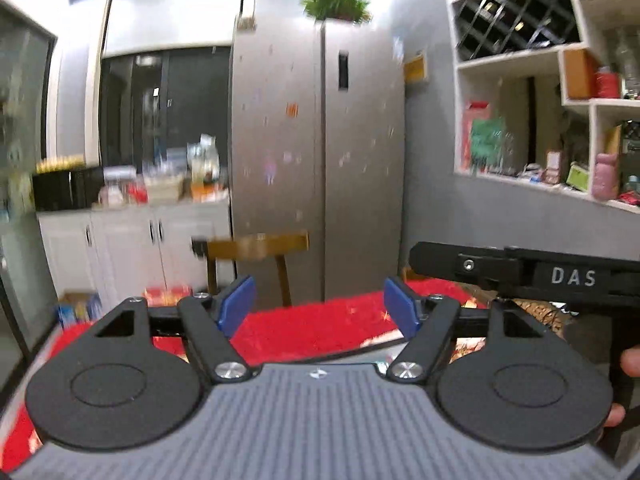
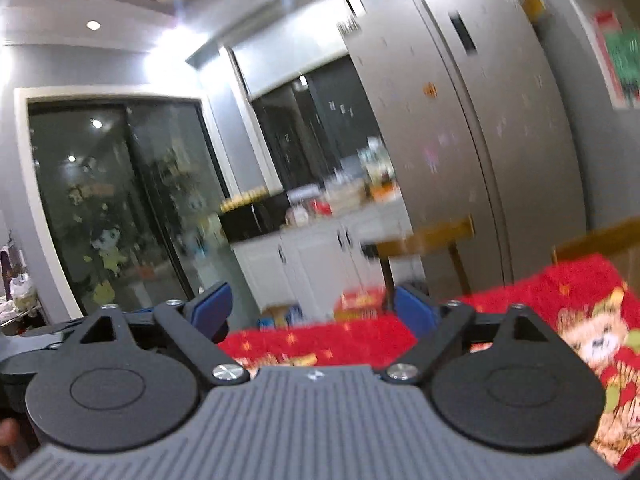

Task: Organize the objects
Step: 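Move both open tools back toward the remaining items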

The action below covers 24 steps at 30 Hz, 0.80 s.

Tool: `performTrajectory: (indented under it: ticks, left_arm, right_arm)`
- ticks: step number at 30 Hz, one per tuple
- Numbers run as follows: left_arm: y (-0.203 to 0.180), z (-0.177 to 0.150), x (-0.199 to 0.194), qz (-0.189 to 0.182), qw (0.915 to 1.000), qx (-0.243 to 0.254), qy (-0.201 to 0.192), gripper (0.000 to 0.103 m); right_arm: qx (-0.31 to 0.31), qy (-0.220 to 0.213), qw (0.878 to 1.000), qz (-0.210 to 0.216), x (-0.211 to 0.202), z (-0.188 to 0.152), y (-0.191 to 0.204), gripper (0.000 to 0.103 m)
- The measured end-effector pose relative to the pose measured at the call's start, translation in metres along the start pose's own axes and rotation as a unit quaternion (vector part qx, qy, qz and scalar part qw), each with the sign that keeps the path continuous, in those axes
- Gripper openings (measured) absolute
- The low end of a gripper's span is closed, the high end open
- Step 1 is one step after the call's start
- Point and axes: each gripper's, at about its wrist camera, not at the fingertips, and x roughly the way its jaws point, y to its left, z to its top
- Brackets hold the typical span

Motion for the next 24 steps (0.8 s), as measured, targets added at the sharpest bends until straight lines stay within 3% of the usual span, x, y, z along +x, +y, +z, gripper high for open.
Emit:
performTrajectory:
  ticks: [6,12,15,18,20,24]
  left_arm:
    - [-0.005,-0.004,-0.053,0.024,0.9992,-0.002,-0.031,0.078]
    - [-0.005,-0.029,-0.074,0.069,0.9973,0.001,-0.025,0.078]
    - [-0.001,-0.054,-0.08,0.07,0.9975,-0.006,-0.01,0.078]
    - [0.009,-0.091,-0.079,0.057,0.9976,-0.013,0.038,0.078]
    - [0.014,-0.12,-0.074,0.022,0.9955,-0.017,0.091,0.078]
    - [0.02,-0.181,-0.058,-0.009,0.9803,-0.05,0.191,0.078]
  right_arm:
    - [-0.026,-0.057,0.998,-0.023,-0.038,-0.001,0.03,0.096]
    - [-0.026,-0.075,0.995,-0.064,-0.067,-0.02,0.034,0.097]
    - [-0.017,-0.075,0.994,-0.082,-0.08,-0.04,0.028,0.097]
    - [-0.045,-0.074,0.99,-0.113,-0.083,-0.064,0.022,0.097]
    - [-0.073,-0.091,0.984,-0.133,-0.085,-0.084,0.018,0.097]
    - [-0.13,-0.075,0.97,-0.192,-0.066,-0.124,0.006,0.096]
